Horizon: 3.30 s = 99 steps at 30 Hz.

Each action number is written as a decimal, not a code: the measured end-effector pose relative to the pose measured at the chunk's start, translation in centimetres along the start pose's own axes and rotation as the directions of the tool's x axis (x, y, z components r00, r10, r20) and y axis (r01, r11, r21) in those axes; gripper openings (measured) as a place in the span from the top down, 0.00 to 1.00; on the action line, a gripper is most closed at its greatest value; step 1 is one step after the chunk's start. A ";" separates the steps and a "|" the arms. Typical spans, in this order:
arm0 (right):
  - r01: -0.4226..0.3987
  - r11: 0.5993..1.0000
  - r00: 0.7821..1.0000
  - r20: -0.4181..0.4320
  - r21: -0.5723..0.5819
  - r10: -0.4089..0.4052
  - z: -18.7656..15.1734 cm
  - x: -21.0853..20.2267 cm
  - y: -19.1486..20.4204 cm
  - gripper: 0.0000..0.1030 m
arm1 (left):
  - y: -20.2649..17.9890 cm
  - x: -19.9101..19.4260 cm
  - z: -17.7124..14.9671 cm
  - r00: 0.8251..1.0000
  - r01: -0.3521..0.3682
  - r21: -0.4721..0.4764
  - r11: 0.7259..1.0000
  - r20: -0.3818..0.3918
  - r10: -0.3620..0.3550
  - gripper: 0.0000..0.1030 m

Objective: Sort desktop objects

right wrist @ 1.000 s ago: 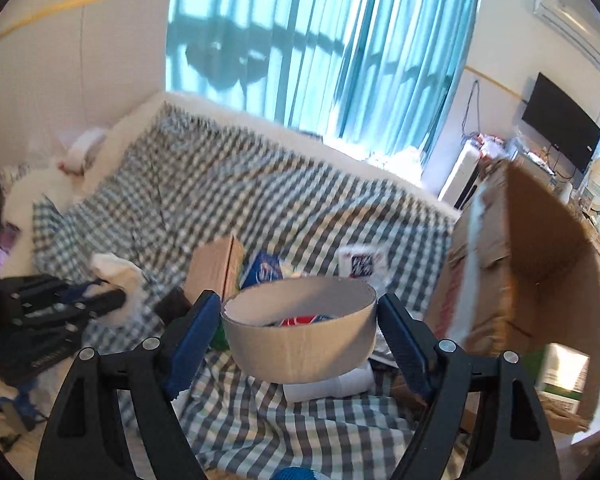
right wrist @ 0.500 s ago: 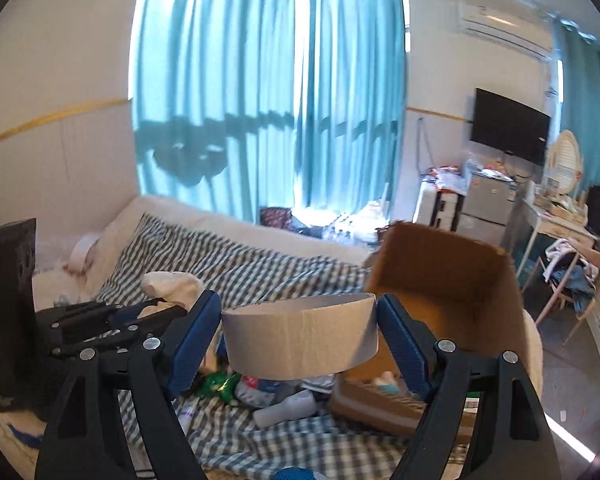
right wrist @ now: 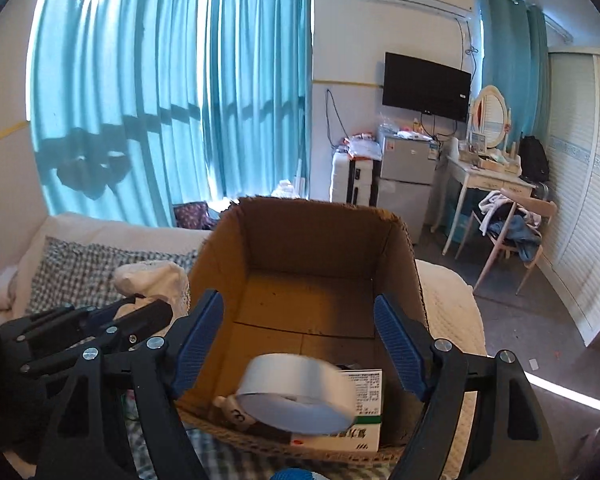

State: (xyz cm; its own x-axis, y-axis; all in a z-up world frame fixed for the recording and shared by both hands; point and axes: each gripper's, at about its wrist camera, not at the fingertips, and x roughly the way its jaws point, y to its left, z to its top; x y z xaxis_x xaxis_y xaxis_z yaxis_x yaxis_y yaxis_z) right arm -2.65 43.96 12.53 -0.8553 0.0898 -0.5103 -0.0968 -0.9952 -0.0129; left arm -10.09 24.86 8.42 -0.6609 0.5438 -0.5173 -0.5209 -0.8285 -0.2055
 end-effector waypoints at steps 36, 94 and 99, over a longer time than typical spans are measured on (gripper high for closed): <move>-0.250 0.968 0.963 0.095 -0.036 0.252 -6.1 -4.3 6.8 0.00 | 12.3 -5.6 -7.6 0.898 -0.433 0.124 0.893 -0.021 0.438 0.01; -0.310 0.936 0.948 -0.123 -0.165 0.292 -6.9 -1.8 17.7 0.82 | 22.1 -11.0 -10.8 0.986 -0.128 -0.260 0.957 0.073 0.152 0.20; -0.247 0.963 0.969 -0.009 -0.111 0.248 -3.7 -3.7 14.0 0.80 | 15.4 -12.1 -7.0 0.990 -0.041 -0.143 0.989 0.129 0.060 0.20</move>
State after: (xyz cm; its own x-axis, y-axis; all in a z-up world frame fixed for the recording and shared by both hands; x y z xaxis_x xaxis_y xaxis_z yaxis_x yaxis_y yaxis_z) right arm 1.04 29.60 11.03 -0.8477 -0.1601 -0.5057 0.1749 -0.9844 0.0185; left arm -6.37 4.55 5.73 -0.7553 0.5056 -0.4169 -0.4107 -0.8610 -0.3001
